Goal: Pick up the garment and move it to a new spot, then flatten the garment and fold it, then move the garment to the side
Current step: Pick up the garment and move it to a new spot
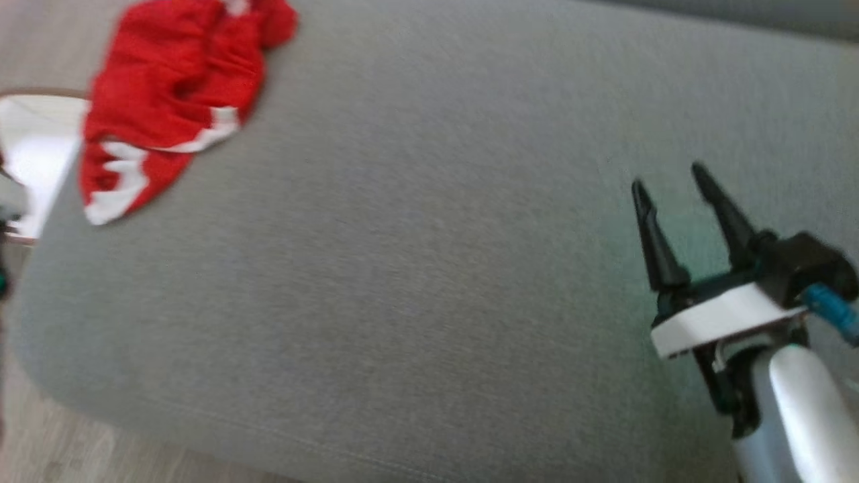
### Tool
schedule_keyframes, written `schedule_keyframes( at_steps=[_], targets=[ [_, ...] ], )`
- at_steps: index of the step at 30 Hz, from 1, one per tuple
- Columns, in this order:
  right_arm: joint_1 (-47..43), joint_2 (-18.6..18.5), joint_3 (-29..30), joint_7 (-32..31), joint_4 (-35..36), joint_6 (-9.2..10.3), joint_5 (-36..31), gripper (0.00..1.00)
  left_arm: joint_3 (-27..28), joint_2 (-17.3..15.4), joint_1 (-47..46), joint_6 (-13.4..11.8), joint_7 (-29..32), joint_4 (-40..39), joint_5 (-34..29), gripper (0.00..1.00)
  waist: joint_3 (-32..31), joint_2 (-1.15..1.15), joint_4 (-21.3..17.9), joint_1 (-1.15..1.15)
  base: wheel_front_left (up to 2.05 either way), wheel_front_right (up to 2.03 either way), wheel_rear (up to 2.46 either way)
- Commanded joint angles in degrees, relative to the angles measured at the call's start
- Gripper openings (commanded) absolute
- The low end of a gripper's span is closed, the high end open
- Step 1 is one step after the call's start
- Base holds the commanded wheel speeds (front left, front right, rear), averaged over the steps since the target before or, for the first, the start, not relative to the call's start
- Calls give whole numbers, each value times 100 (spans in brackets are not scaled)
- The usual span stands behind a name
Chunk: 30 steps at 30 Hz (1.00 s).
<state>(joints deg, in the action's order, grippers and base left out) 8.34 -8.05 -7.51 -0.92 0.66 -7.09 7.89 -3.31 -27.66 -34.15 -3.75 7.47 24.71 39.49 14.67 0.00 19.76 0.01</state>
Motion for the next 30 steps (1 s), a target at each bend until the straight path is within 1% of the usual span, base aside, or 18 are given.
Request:
schedule_keyframes(
  at_steps=[1,7,10,15,17,21,24,25,26,28,30],
  targets=[
    [306,-133,-193,53,414,-40,-69,100,342,-511,-363,44,322,114,161,100,828,0,-679,-1,0,0,0],
    [450,-345,-299,-87,983,-40,-138,100,661,-742,-628,106,1133,642,758,100,1567,0,-1149,-1,0,0,0],
    [457,-427,-256,-155,1262,-40,-159,100,814,-809,-779,197,1286,771,995,100,1872,0,-1322,-1,0,0,0],
    [440,-491,-210,-209,1513,-40,-167,100,896,-825,-992,319,1417,1078,1199,100,2151,0,-1459,-1,0,0,0],
    [441,-502,-212,-202,1574,-40,-155,100,852,-815,-1050,311,1624,1295,1256,100,2212,0,-1503,-1,0,0,0],
    [451,-491,-230,-185,1617,-40,-129,100,817,-740,-1117,132,2109,1651,1412,100,2230,0,-1561,-1,0,0,0],
    [459,-472,-236,-166,1615,-40,-122,100,762,-642,-1064,28,2650,1790,1584,100,2164,0,-1588,-1,0,0,0],
    [460,-465,-236,-162,1605,-40,-119,100,736,-648,-1040,12,2762,1783,1597,42,2129,0,-1597,-1,0,0,0],
    [462,-461,-238,-156,1591,-40,-121,100,726,-672,-1015,-15,2762,1755,1574,0,2087,0,-1603,-1,0,0,0],
    [460,-440,-232,-130,1540,-40,-108,100,711,-730,-946,-11,2717,1688,1525,0,1957,0,-1609,-1,0,0,0],
    [453,-424,-242,-94,1456,-40,-97,100,710,-822,-896,14,2527,1582,1427,0,1763,0,-1609,-1,0,0,0]
  ],
)
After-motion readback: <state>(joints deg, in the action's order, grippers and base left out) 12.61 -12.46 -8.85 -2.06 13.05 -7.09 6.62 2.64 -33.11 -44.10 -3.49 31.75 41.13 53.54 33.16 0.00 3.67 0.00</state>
